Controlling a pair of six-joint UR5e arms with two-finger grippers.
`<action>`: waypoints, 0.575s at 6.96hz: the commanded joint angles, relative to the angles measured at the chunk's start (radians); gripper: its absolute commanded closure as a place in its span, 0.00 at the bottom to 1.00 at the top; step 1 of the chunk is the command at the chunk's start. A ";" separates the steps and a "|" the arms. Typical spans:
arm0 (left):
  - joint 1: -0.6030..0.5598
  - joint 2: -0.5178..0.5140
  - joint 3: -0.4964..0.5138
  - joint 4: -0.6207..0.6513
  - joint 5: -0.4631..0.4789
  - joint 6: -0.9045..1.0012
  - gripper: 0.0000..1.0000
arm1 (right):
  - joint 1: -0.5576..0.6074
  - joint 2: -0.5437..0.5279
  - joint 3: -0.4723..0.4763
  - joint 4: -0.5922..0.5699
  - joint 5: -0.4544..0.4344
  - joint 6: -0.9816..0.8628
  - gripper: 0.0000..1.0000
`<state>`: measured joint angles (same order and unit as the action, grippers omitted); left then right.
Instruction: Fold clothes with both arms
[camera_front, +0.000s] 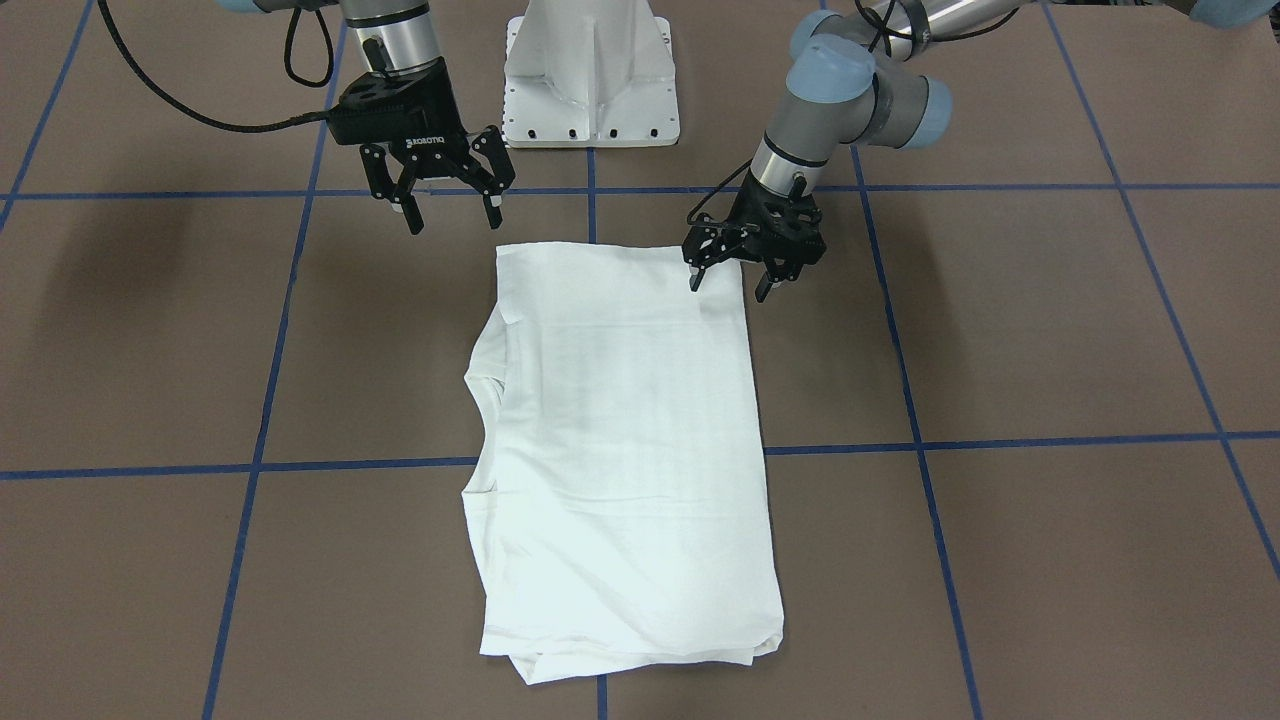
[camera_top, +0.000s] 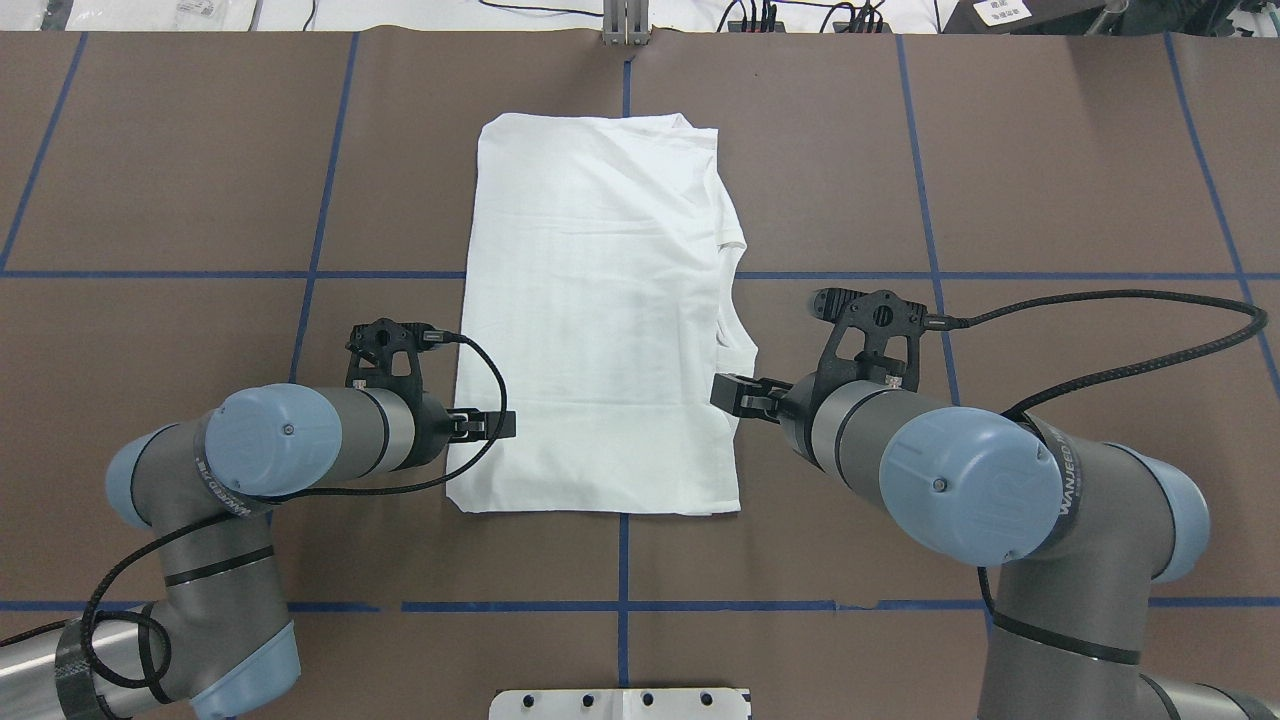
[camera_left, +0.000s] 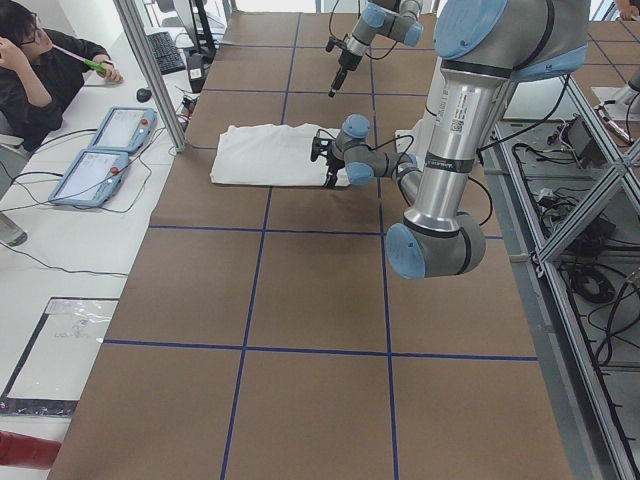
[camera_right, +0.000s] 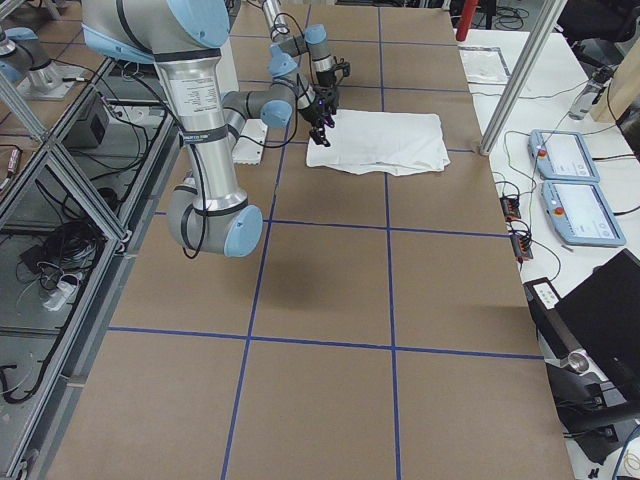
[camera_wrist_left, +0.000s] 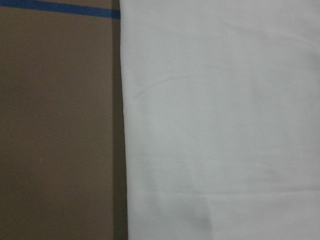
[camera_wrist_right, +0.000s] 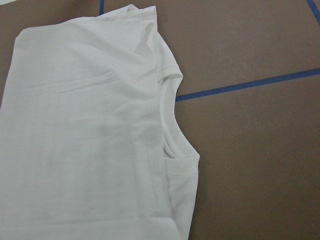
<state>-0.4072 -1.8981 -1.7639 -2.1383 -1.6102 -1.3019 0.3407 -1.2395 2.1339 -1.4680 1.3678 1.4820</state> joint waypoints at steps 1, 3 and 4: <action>0.001 -0.003 -0.017 0.049 0.000 0.000 0.00 | 0.000 0.000 0.000 0.000 0.000 0.000 0.00; 0.008 0.010 -0.032 0.067 0.000 0.000 0.00 | 0.000 0.002 0.000 0.000 0.001 0.000 0.00; 0.019 0.011 -0.032 0.067 0.000 -0.002 0.03 | 0.000 0.002 0.000 0.000 0.001 -0.002 0.00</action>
<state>-0.3984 -1.8915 -1.7941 -2.0744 -1.6107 -1.3023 0.3406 -1.2382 2.1337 -1.4680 1.3682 1.4815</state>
